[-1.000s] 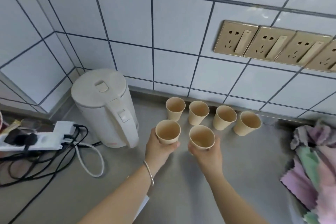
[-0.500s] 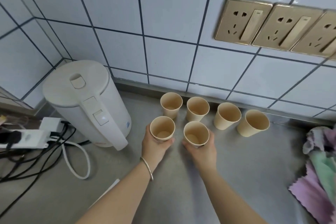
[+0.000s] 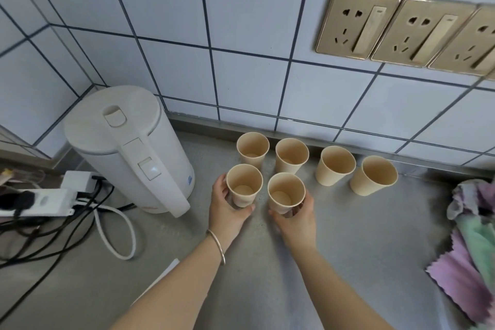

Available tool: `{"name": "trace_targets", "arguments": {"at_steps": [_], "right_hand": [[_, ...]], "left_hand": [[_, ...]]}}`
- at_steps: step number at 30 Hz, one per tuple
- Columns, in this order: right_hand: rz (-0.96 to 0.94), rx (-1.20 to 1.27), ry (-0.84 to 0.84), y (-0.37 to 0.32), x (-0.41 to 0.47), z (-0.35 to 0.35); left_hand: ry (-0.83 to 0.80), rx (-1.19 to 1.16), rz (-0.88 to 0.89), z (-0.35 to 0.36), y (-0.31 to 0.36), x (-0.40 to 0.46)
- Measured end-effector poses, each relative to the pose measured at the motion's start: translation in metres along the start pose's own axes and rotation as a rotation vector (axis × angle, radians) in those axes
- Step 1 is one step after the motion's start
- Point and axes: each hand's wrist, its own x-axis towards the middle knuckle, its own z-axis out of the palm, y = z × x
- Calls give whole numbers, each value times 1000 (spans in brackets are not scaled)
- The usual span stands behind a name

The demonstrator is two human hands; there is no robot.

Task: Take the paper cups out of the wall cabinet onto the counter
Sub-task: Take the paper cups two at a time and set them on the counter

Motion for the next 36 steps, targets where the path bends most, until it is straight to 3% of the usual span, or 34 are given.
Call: {"name": "trace_targets", "arguments": {"at_steps": [11,19,30,36], "right_hand": [[130,-121,85,2,-39,-14],[263,-23,261,4,-116,-12],[532,203,764,46,-307,-55],[642,332,1166,92,-476,-110]], "left_hand": [[-34,108,-148,-17,5,-39],[-231,79,-150,-35,11,-78],[-976,304,-32,-28,8,-229],[-1453,391,119,-17,7,-398]]}}
